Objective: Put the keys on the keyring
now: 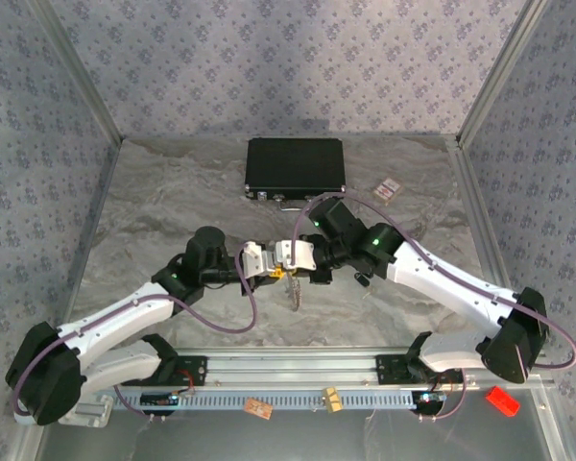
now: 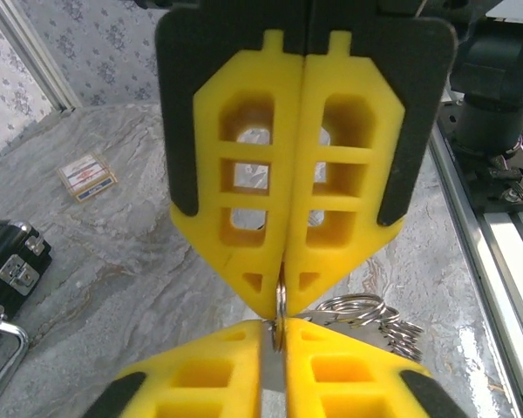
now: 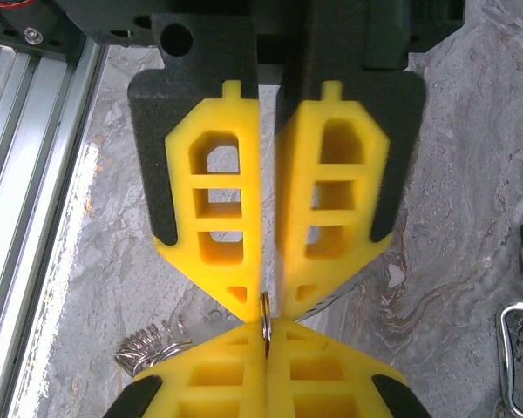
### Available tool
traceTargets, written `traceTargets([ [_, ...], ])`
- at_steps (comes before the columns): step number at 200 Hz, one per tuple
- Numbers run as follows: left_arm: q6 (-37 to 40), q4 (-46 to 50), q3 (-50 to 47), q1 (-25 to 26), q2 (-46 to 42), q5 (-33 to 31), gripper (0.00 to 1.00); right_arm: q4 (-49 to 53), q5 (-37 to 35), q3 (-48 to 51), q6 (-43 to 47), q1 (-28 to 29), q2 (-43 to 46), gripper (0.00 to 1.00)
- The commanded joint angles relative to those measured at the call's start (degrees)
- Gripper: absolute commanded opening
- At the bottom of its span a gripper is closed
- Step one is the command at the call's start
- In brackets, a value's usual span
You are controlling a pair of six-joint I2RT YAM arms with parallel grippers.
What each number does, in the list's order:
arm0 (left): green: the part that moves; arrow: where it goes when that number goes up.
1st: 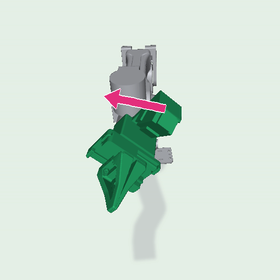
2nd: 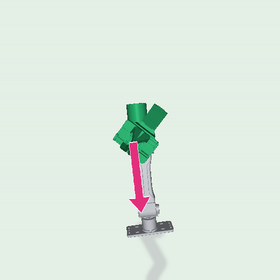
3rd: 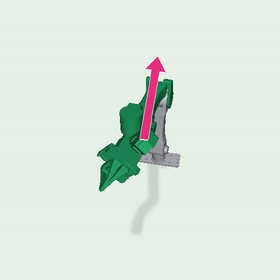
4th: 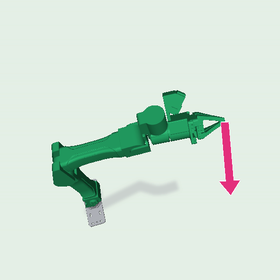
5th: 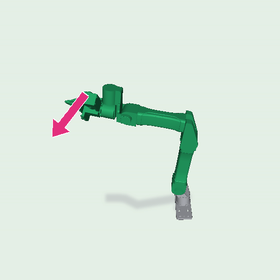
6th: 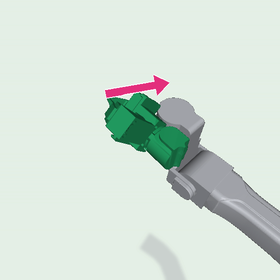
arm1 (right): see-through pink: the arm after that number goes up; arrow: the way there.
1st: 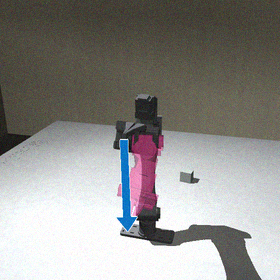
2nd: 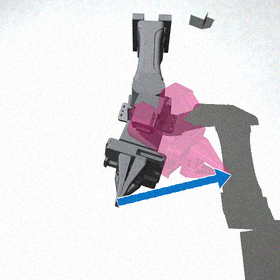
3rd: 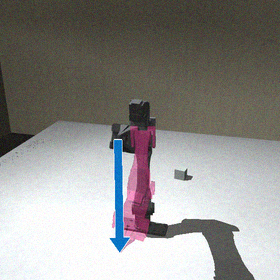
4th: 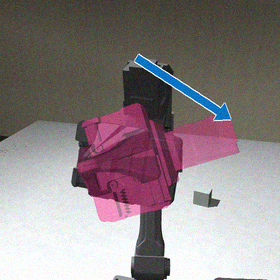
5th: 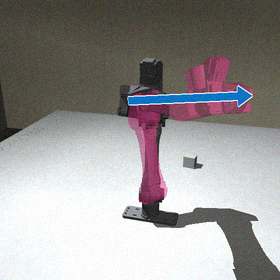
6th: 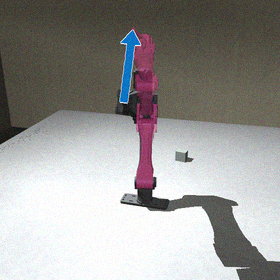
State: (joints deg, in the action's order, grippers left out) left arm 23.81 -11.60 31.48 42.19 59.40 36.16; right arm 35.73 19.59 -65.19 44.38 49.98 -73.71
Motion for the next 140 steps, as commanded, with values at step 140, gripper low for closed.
traceTargets([
  [140,-13.5,-26.4,-7.6,0.9,2.0,4.7,0.0,-43.3,21.9,28.8,-23.6,-10.3,13.2,0.23],
])
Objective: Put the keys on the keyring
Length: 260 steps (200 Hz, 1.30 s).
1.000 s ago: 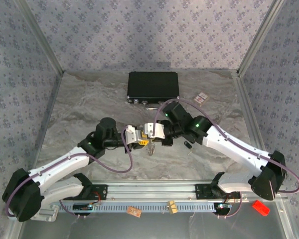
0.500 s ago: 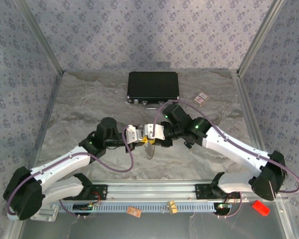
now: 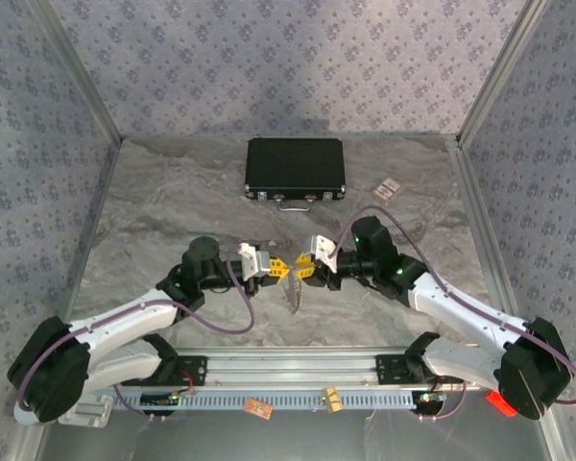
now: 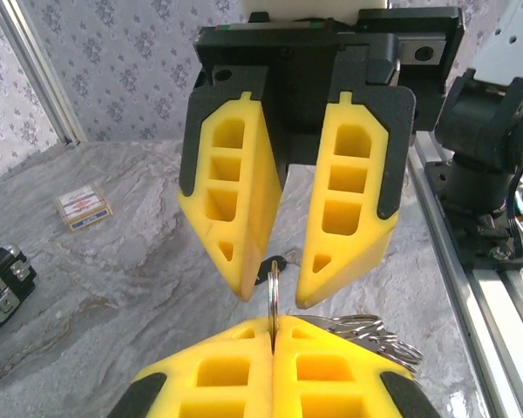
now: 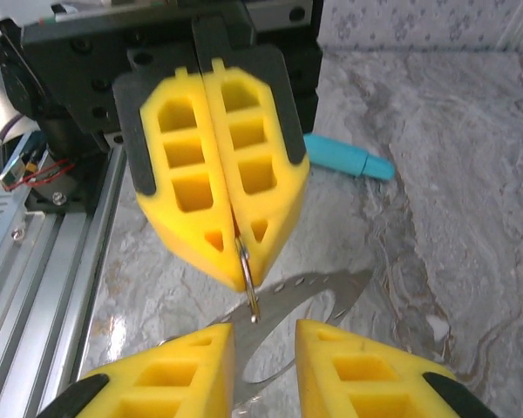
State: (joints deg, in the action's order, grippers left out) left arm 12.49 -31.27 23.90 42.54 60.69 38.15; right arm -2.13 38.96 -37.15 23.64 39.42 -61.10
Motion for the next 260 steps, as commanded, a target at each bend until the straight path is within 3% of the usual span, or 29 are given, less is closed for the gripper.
traceTargets([
  [1,-2.1,-6.8,0.0,0.5,0.7,2.8,0.0,-5.5,2.6,0.8,-2.8,0.3,0.6,0.23],
  [26,-2.3,-6.9,0.4,0.9,1.4,3.1,0.0,-5.9,3.2,0.5,-2.9,0.7,0.5,0.17],
  [60,-2.5,-6.7,0.3,1.1,1.2,2.7,0.0,-3.7,3.2,-0.8,-2.2,0.8,0.2,0.0],
  [82,-1.8,-3.5,0.7,1.4,0.5,-0.6,0.22,3.9,0.5,-4.0,1.8,1.7,0.1,0.0],
  [107,2.8,4.9,2.7,2.2,-0.1,-2.0,0.24,15.3,-4.6,-9.7,8.5,3.8,-1.2,0.0],
  [125,4.8,7.5,3.7,3.1,0.6,-2.3,0.2,21.9,-7.3,-13.7,12.2,5.2,-3.1,0.0],
  [166,6.1,7.9,3.9,3.6,0.9,-3.0,0.01,29.7,-9.7,-18.7,16.2,6.5,-5.7,0.0],
  [173,6.3,7.7,3.8,3.6,0.5,-3.1,0.0,29.3,-8.9,-18.4,16.1,6.3,-5.3,0.0],
  [188,6.2,7.2,3.3,3.6,0.0,-3.1,0.0,25.4,-6.2,-16.0,14.3,4.8,-3.4,0.17],
  [198,5.9,6.4,2.8,3.6,-0.3,-2.8,0.0,21.8,-3.7,-13.6,12.4,3.5,-1.7,0.22],
  [224,5.3,4.1,2.0,3.5,-0.4,-1.8,0.0,13.9,1.6,-8.9,7.1,0.6,0.5,0.22],
  [260,4.6,3.0,1.8,3.6,0.1,-1.1,0.0,12.2,3.3,-7.4,5.4,0.7,-0.6,0.22],
])
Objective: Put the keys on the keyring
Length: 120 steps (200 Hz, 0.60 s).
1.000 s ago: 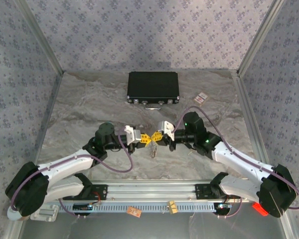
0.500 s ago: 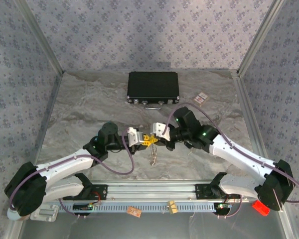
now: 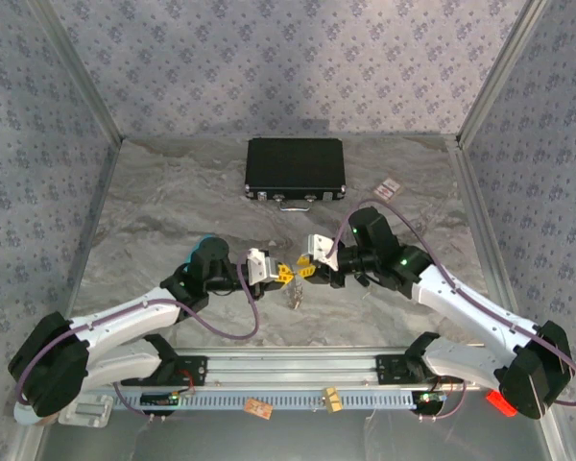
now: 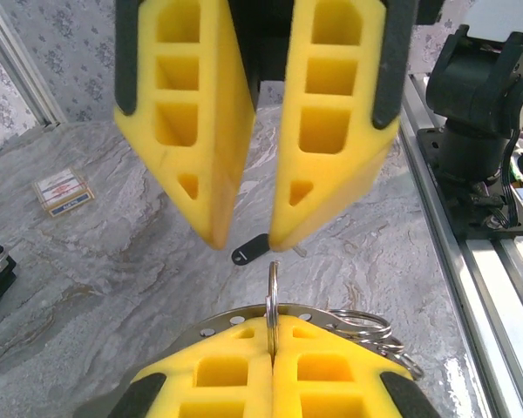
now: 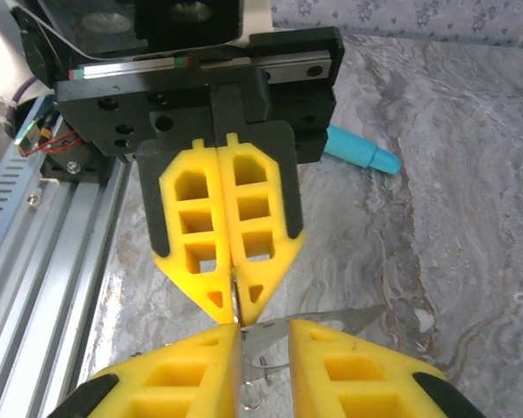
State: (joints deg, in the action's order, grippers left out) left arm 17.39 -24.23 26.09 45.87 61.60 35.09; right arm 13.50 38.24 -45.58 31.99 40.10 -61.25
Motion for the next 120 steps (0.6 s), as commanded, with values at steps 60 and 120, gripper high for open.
traceTargets([
  [60,-0.7,-4.7,-0.6,0.2,-0.7,2.2,0.0,-3.3,4.4,1.4,-2.7,0.0,-1.8,0.22],
  [120,-0.7,-4.6,-0.6,0.2,-0.9,1.9,0.0,-2.5,3.5,0.1,-2.5,0.1,-2.9,0.03],
])
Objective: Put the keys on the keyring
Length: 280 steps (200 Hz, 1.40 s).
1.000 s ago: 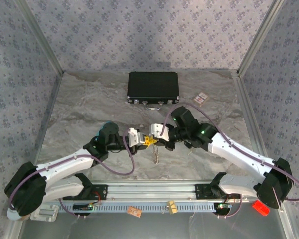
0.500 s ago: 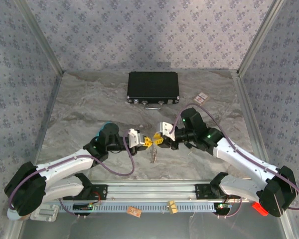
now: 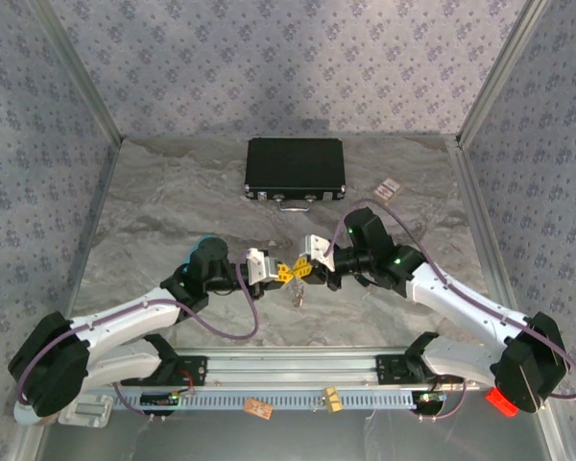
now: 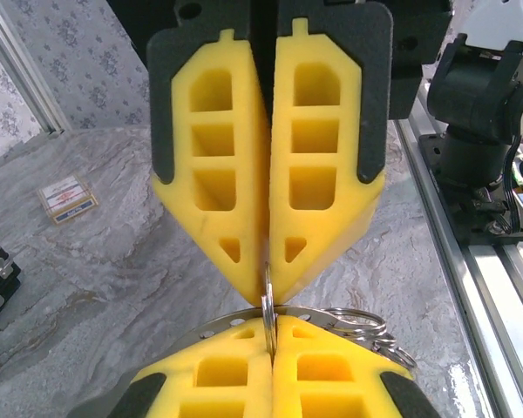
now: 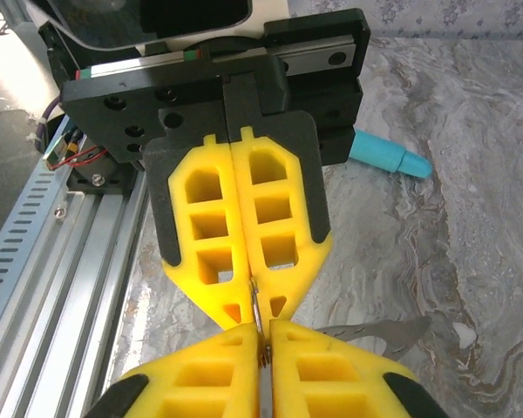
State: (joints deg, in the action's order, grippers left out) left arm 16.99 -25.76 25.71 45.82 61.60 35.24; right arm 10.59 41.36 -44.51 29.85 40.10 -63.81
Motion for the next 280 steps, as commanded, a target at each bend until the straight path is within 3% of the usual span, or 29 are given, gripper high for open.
traceTargets([
  [1,-0.3,-3.0,-0.2,0.2,-0.9,1.8,0.01,0.4,0.4,-1.0,-0.3,0.1,-0.5,0.02],
  [21,0.1,-1.8,-0.1,0.2,-1.3,0.4,0.09,3.0,-1.1,-2.3,1.1,0.8,-0.8,0.0],
  [55,1.7,3.2,1.0,0.3,-2.1,-0.5,0.12,9.9,-6.2,-5.7,5.5,2.4,-2.2,0.0],
  [110,1.9,3.2,1.3,0.3,-1.7,-0.4,0.1,13.1,-7.7,-8.5,7.4,3.9,-4.5,0.0],
  [142,2.5,3.3,1.5,0.3,-1.3,-0.2,0.01,12.9,-7.0,-8.8,7.3,4.6,-5.2,0.0],
  [155,2.8,3.4,1.5,0.3,-1.4,-0.2,0.0,12.2,-7.3,-8.3,6.8,4.4,-4.7,0.14],
  [166,3.3,4.0,1.6,0.3,-1.6,-0.5,0.0,10.3,-7.2,-6.8,5.2,3.4,-3.5,0.18],
  [188,4.8,6.5,2.0,0.3,-1.9,-2.0,0.0,3.3,-5.5,-2.9,-2.2,-1.4,0.6,0.24],
  [200,5.0,7.6,2.4,0.8,-2.1,-4.5,0.0,-0.4,-8.1,-0.7,-6.9,-3.7,3.6,0.32],
  [221,2.4,9.2,3.6,1.4,-2.2,-9.7,0.0,-5.0,-16.0,3.4,-14.0,-5.0,7.9,0.32],
  [245,-2.4,11.5,5.7,1.5,-1.7,-14.0,0.0,-2.8,-29.2,3.7,-29.8,-5.3,9.6,0.25],
  [271,-4.3,12.3,6.5,1.5,-1.5,-15.2,0.0,11.6,-47.1,-1.6,-50.9,-7.0,7.4,0.0],
  [280,-4.9,12.3,6.7,1.5,-1.7,-15.4,0.0,17.4,-49.0,-3.2,-54.5,-8.4,6.3,0.0],
])
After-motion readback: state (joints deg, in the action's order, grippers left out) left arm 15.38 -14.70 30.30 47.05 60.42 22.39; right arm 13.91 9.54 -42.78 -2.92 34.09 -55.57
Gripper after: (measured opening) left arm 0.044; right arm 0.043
